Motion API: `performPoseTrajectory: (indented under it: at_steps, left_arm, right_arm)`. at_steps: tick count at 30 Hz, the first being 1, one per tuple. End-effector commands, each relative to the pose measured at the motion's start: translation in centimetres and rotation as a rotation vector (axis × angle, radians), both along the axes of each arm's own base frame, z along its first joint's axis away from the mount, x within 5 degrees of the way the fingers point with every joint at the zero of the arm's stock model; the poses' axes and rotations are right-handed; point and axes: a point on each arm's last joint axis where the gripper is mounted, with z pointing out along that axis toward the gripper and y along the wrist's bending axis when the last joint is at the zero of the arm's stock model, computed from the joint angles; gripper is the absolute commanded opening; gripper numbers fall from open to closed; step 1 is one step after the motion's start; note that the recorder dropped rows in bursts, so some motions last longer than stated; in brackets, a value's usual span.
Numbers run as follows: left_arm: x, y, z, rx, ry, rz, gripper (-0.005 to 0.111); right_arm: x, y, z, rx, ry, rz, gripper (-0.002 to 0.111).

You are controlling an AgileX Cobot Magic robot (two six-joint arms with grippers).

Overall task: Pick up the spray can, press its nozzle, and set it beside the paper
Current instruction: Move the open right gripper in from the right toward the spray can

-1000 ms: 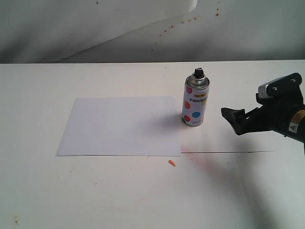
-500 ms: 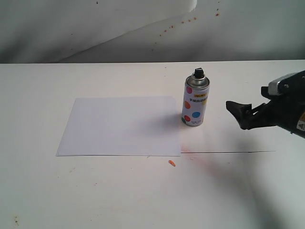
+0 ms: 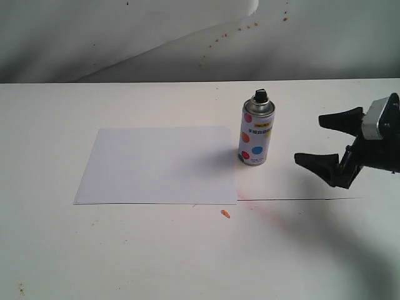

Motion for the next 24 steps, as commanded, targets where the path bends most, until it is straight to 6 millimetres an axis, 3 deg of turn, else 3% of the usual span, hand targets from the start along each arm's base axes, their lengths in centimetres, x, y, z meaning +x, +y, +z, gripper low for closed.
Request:
performPoseTrajectory:
  at_steps: [1,5,12,24]
  left_arm:
    - [0.0,0.0,-0.1,-0.003,-0.007,-0.005,0.002]
    - [0.0,0.0,-0.1,-0.003,-0.007,-0.005,0.002]
    - [0.0,0.0,-0.1,-0.003,-0.007,-0.005,0.002]
    - [0.0,0.0,-0.1,-0.003,-0.007,-0.005,0.002]
  right_arm:
    - [1.3,-0.4,-0.7,0.024,0.012,0.059,0.105]
    - [2.6,-1.4,-1.2,0.084,0.000,0.067,0.105]
    - [4.7,-3.3,-2.6,0.044,0.020,0.117,0.105]
    - [6.4,-3.4,-3.2,0.054,0.028,0.116,0.105]
